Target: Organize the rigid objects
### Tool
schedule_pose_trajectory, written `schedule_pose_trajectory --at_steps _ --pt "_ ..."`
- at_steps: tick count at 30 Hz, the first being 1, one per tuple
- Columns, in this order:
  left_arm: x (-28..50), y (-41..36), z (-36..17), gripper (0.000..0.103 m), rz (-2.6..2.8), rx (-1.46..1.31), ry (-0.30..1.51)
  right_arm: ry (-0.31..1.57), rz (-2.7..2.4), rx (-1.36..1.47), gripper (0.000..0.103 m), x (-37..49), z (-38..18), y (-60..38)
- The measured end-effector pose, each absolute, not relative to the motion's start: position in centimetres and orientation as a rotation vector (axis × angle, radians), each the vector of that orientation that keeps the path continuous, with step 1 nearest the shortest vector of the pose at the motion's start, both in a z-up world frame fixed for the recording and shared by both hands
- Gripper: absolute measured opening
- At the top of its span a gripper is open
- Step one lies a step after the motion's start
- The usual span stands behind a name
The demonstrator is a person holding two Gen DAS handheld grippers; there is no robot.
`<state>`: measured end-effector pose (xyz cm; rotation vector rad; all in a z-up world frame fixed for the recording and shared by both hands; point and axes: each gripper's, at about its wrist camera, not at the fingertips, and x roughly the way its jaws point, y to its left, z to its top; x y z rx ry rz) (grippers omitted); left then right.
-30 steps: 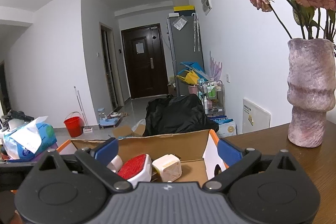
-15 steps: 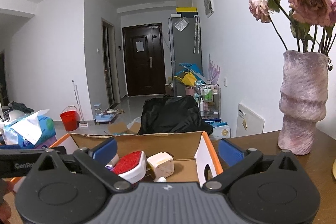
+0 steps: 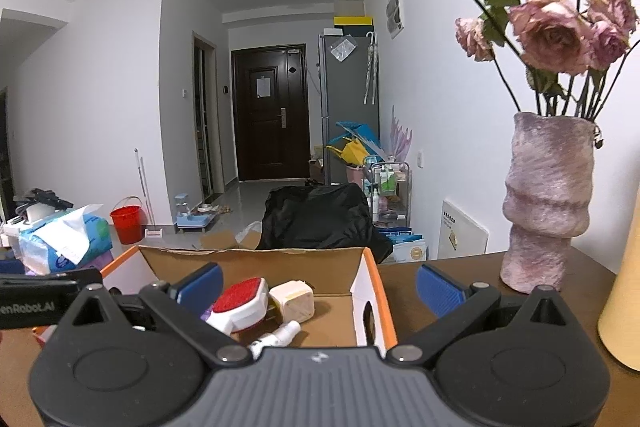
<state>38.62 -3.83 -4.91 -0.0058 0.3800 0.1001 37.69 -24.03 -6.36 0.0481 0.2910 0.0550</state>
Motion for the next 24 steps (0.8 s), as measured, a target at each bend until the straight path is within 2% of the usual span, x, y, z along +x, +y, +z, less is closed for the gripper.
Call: schedule_pose_trajectory --at_steps 24 --pt "24.1 -4.0 -1.6 0.103 0.054 0.007 0.35 0.272 0.08 0.031 0.103 23.0 -3.1 -25.1"
